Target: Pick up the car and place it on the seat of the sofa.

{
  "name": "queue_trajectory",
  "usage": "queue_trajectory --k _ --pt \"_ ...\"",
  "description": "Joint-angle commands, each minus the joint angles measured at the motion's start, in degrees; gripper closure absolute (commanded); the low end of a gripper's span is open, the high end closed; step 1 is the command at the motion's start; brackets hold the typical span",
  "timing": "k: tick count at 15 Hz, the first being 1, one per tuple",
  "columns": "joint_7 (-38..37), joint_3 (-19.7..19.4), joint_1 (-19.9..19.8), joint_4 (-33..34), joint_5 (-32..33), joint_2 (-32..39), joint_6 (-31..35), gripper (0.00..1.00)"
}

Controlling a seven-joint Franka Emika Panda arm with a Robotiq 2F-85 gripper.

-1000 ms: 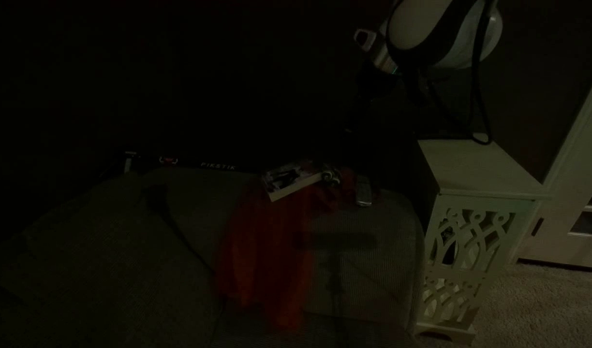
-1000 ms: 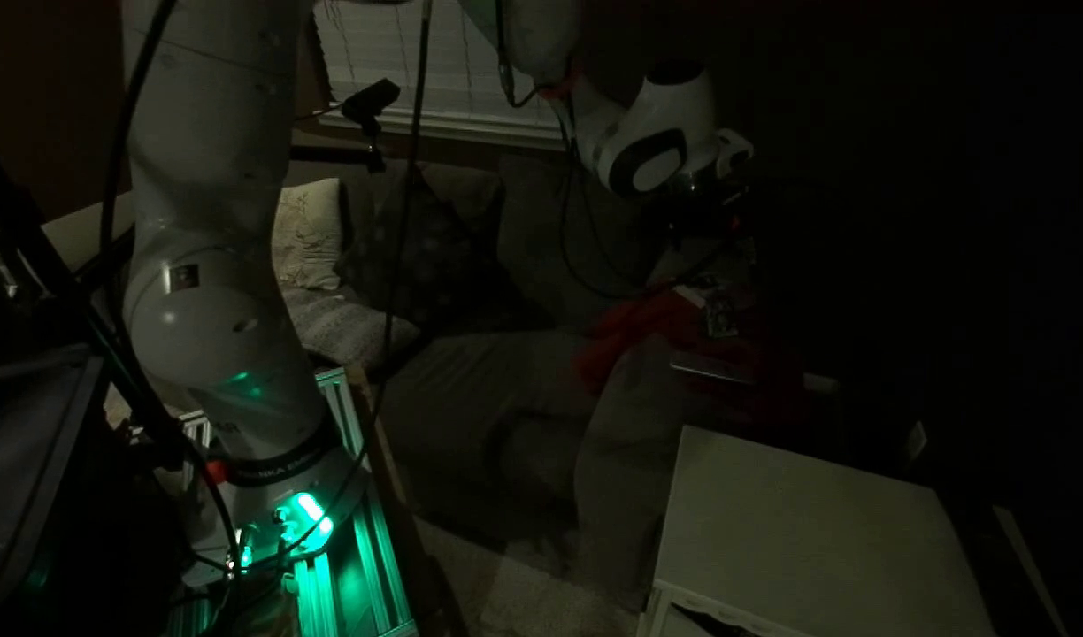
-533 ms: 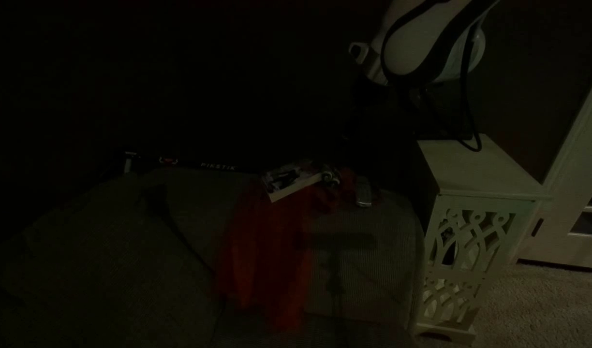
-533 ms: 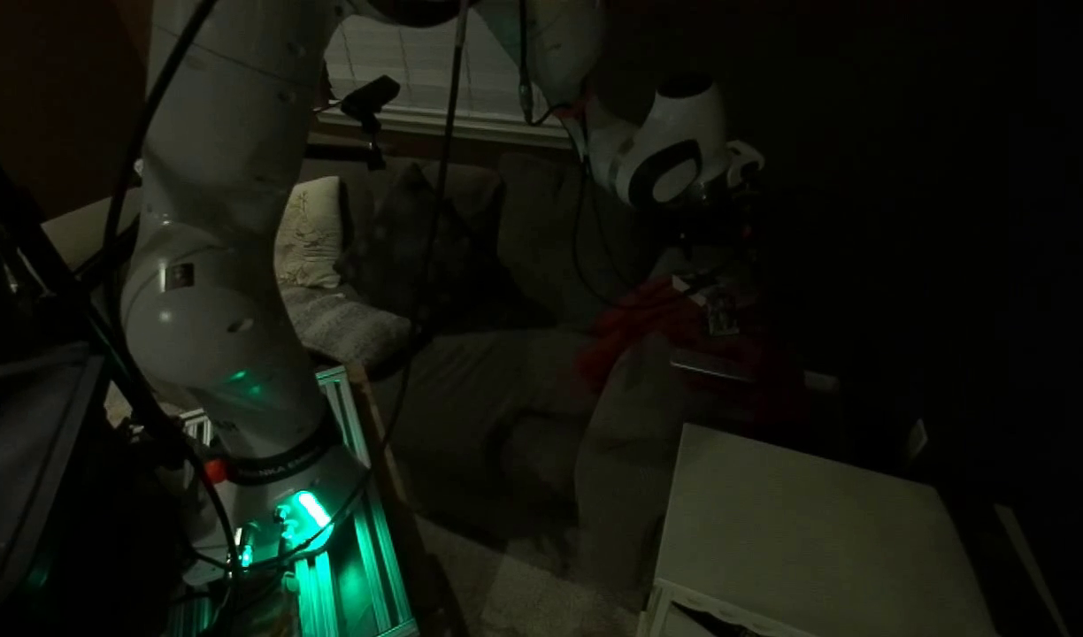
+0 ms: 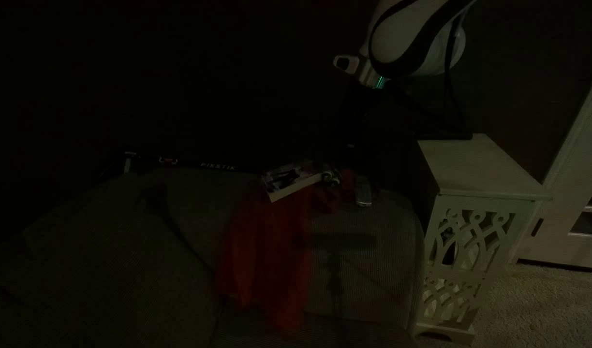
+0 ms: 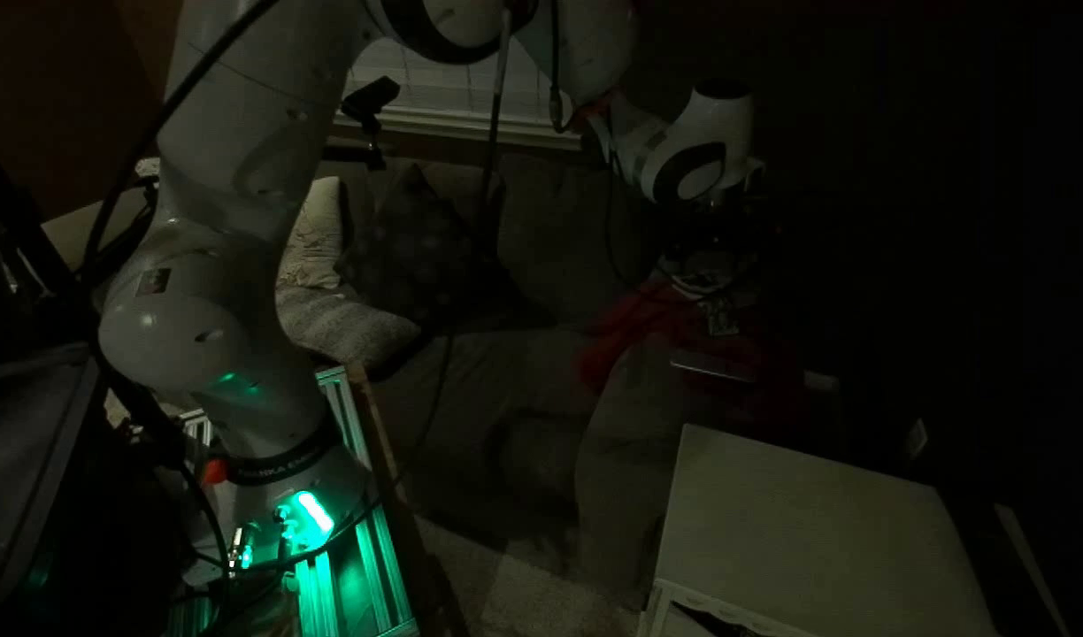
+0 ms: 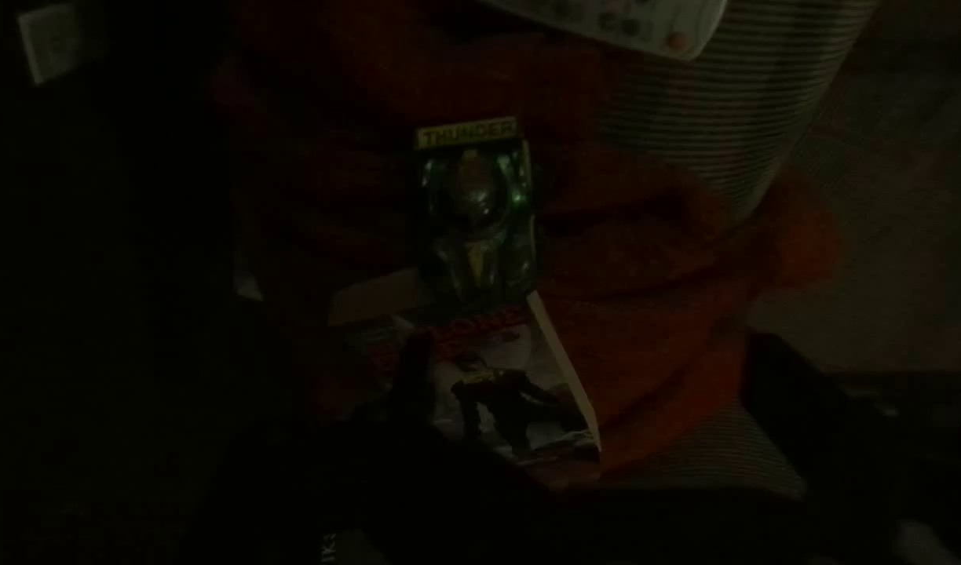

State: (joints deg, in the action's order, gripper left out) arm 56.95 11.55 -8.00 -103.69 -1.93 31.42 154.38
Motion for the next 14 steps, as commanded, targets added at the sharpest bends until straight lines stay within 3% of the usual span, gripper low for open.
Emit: queue_trajectory --k 1,3,4,7,9,12,14 --pt "7.33 0.6 0.37 10.89 3.16 8.51 -1.56 0.0" --pt "7.01 -1.08 2.03 14.55 4.52 11.92 -1.67 0.0" --pt "5.94 0.1 0.7 8.28 2.57 7.13 -0.18 0.0" --pt "5.88 0.11 0.72 9.27 2.74 8.61 -0.03 0.0" --pt "5.83 -1.22 1.88 10.16 4.39 9.04 -3.38 0.0" --pt "11.49 2.13 -0.33 11.68 2.33 11.16 -7.28 0.0" --pt "14.31 1.87 0.3 12.73 3.46 12.28 -7.29 0.0"
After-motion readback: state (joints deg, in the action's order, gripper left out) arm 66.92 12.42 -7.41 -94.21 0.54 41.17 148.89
